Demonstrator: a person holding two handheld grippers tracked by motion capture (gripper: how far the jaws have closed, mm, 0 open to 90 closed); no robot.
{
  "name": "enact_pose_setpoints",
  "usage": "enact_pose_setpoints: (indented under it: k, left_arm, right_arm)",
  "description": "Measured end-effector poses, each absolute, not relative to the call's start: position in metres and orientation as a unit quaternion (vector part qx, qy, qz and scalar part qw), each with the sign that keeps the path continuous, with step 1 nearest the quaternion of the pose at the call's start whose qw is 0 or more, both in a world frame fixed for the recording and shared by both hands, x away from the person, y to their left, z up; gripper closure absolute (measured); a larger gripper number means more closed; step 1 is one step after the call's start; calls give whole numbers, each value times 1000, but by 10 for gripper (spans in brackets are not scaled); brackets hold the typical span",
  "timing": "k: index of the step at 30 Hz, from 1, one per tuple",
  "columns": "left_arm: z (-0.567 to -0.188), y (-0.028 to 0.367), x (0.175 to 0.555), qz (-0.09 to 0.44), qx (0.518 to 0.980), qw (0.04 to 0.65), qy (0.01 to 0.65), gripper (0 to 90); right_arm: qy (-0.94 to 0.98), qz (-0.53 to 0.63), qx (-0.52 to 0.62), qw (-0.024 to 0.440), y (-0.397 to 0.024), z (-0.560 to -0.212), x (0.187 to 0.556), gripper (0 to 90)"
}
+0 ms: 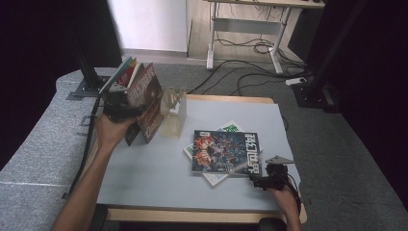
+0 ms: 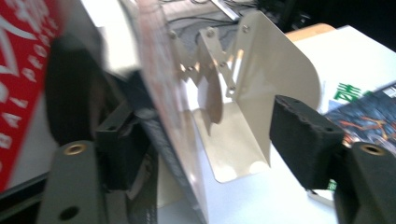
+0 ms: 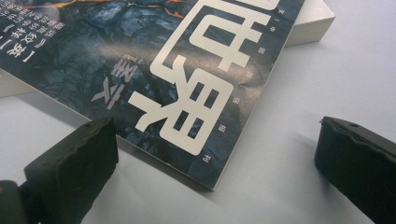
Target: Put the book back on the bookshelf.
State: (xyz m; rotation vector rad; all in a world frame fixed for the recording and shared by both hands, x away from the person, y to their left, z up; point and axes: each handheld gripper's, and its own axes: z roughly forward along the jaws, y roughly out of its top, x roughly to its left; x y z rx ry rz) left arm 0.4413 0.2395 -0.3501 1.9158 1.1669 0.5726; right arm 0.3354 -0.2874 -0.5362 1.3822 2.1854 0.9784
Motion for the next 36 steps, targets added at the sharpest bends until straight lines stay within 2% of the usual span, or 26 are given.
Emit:
enact_pose_setpoints:
  k: [6,14,36]
  left_arm:
    - [-354,235,435,210,770,397,453,167]
    - [-363,238,418,194,778,407,437,79]
    - [-409,230,367,179,794,434,386,12]
  right_arm:
    - [776,347,491,188,-287,-536,335,0]
    - [778,345,489,191,-286,-536,335,0]
    - [790,332,475,201,-282,-537,332,0]
